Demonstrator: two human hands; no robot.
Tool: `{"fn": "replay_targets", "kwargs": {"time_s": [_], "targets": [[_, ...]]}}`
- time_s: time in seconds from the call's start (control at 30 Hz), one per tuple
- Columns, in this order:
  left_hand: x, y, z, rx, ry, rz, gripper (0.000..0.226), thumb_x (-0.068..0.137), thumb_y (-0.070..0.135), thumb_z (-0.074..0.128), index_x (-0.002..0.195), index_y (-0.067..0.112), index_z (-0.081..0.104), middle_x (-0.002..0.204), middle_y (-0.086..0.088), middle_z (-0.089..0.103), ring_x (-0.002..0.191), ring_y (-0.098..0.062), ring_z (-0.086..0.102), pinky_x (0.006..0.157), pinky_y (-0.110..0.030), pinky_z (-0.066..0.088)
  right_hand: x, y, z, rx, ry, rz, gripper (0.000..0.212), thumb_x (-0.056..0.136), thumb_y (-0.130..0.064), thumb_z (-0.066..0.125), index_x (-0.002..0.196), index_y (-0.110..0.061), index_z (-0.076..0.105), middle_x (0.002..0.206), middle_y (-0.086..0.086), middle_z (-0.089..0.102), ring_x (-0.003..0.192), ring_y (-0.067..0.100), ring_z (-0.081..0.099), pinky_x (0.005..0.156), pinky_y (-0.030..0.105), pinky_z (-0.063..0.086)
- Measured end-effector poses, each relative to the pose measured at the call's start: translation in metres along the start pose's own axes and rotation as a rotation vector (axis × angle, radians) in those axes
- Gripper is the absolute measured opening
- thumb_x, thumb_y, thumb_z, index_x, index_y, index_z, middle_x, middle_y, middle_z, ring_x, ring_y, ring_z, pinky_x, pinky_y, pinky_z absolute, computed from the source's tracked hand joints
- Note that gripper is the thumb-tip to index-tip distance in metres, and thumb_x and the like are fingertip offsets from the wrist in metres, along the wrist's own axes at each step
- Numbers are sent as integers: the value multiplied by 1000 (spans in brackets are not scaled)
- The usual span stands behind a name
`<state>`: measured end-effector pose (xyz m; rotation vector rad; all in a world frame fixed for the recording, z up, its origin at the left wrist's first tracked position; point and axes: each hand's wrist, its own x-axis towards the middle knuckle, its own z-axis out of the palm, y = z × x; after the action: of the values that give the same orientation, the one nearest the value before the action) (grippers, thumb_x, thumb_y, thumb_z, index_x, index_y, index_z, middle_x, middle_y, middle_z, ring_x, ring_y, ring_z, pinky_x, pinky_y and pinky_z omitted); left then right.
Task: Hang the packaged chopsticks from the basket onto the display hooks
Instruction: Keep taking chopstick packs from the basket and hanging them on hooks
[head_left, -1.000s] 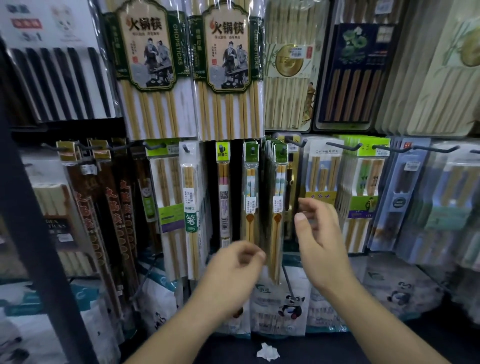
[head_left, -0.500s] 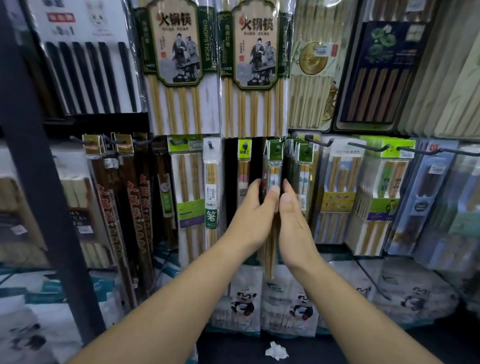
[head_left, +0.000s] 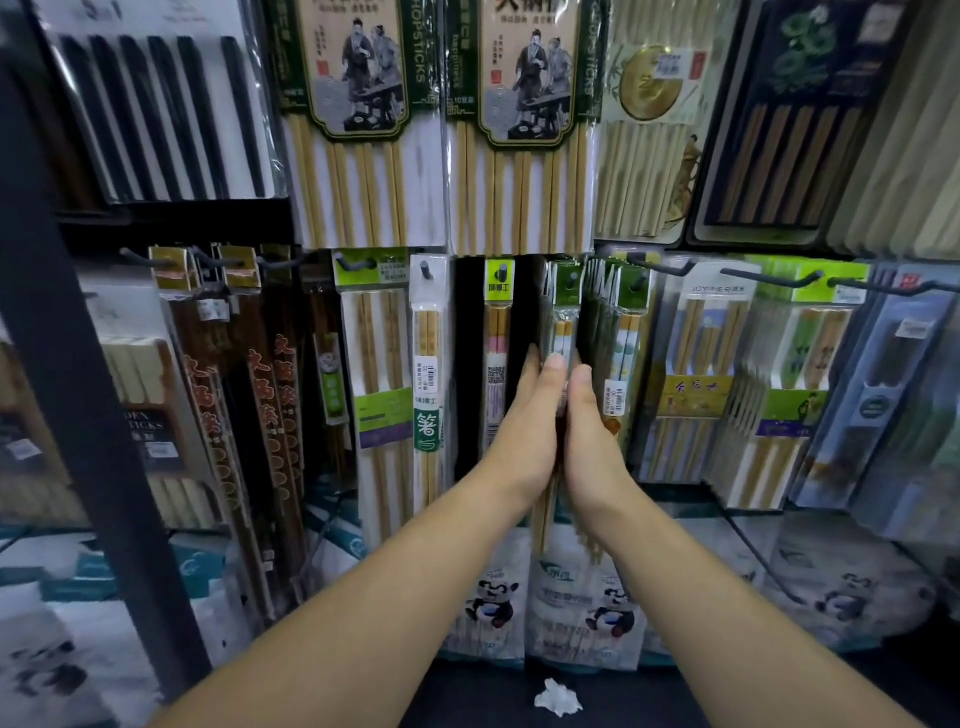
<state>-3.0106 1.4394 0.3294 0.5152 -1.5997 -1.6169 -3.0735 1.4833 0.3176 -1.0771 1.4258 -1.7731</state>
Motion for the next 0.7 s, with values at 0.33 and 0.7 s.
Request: {"fn": "replay_targets", "kwargs": {"time_s": [0.33,0.7], "targets": [[-28,-12,-2,-36,11,-93,60,108,50,32,163,29,21,167,12,25,143,4,25,112,-18,18,-13,27,2,-100,14,-5,67,99,-68,24,159,-38,26,163,-12,32,140,-4,32,100,11,28],[-54,1,-24,209,-18,-111,38,109,42,42,145,34,50,128,38,56,108,27,47,92,0,33,-54,23,-10,-250,15,-35,76,90,-71,27,159,-47,7,165,-21,15,151,2,19,125,35,17]]}}
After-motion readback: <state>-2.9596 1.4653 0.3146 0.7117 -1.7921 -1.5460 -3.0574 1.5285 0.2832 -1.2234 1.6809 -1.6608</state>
